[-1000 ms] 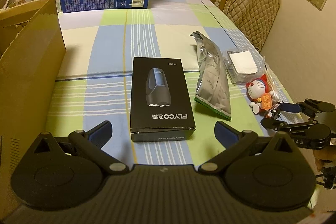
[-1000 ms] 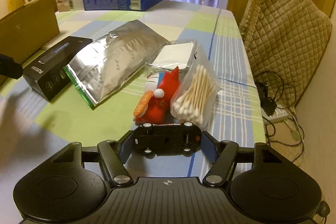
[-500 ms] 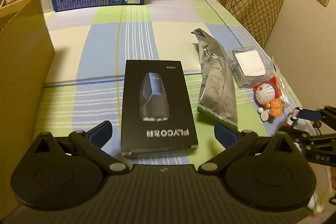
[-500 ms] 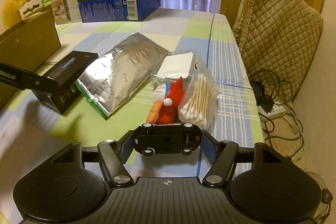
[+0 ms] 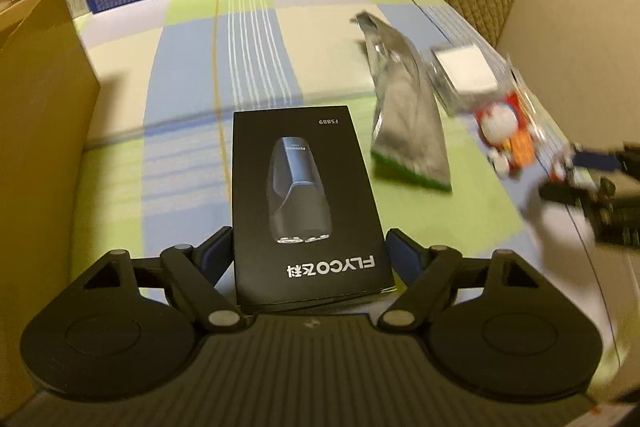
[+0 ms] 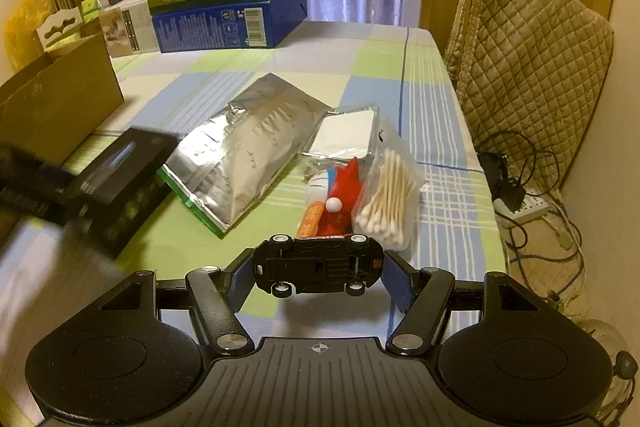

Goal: Organize objects
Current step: 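Grasp the black toy car with the right tool while the left tool grasps the black FLYCO box, then carry the FLYCO box with the left tool into the cardboard box while the right tool drops the car in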

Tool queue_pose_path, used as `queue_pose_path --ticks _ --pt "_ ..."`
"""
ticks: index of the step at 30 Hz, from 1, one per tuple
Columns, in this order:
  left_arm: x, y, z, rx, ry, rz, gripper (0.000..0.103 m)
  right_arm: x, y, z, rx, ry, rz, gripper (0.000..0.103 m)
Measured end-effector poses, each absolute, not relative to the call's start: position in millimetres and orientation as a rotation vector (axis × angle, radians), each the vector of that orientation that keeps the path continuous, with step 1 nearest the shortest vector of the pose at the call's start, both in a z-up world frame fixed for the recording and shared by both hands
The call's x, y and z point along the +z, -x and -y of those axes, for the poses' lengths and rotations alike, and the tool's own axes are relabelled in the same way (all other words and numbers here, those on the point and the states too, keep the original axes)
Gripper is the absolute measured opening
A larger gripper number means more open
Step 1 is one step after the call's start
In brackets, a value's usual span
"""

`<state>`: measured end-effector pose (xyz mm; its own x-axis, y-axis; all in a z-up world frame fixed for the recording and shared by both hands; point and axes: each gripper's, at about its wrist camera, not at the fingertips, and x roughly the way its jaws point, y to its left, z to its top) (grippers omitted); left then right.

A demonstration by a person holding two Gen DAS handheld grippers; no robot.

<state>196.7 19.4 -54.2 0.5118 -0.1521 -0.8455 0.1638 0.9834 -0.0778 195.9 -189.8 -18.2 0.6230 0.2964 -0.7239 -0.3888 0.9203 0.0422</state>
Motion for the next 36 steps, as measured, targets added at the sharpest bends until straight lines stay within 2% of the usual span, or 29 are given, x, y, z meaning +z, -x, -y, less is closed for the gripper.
queue_pose_path --ticks 11,18,36 --pt "-53.6 -211.2 -13.4 -0.173 -0.036 -1.015 0.08 -8.6 -194.0 184.6 0.382 0.102 -0.798 0.064" --pt "-58.6 -219.3 -12.7 -0.177 -0.05 -1.066 0.076 -3.9 -191.9 185.0 0.375 0.098 -0.801 0.064" --pt "22.3 -153.6 -19.3 -0.209 -0.022 -0.954 0.076 55.3 -145.4 159.5 0.371 0.066 -0.755 0.064"
